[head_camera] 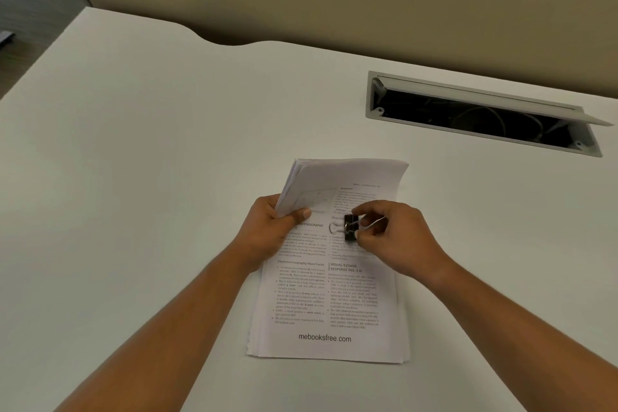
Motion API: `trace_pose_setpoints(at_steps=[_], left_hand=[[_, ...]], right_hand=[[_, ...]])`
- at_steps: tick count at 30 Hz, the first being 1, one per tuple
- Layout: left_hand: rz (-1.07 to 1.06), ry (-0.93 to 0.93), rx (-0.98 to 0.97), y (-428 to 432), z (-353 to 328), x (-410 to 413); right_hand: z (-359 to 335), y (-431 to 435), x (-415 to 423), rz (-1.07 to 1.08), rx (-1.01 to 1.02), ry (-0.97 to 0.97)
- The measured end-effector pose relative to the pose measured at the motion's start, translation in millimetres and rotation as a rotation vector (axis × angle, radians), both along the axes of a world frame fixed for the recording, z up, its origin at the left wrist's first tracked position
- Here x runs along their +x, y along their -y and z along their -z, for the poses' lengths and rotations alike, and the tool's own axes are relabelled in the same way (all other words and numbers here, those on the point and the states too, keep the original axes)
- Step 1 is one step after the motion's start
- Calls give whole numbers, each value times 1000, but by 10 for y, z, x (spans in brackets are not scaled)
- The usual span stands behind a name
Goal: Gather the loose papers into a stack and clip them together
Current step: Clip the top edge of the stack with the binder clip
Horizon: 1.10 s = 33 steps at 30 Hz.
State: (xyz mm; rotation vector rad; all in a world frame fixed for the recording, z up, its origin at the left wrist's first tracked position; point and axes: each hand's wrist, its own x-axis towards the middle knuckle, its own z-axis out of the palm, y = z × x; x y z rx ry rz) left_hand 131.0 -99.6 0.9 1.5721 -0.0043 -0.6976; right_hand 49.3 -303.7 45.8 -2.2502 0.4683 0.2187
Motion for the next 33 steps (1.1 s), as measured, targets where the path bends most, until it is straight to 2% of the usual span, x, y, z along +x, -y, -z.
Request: trace_pose_setpoints(at_steps=[4,9,15,16,20,25,27,33], left_hand=[[-8,7,12,-2,16,0],[-6,5,3,0,13,-5],[-2,27,13,3,19,-1],[-2,31,12,5,19,-3],[-10,38,7,-2,21,-4],[-3,17,4,-2,19,-6],[-7,13,-2,0,19,-6],[-5,31,11,12,15,-3]], right_hand=[[38,-35,1,33,45,-47],[-26,-174,-100,119,-110,61],[-26,-347,-220,-129,-278,-16],[-23,-338,-200,-100,-219,-1],[-74,-219,-85,162,286,-34],[11,-64,-31,314,542,-246],[52,-35,-49,341,561,-238],[118,-61,-86,176,301,-179]])
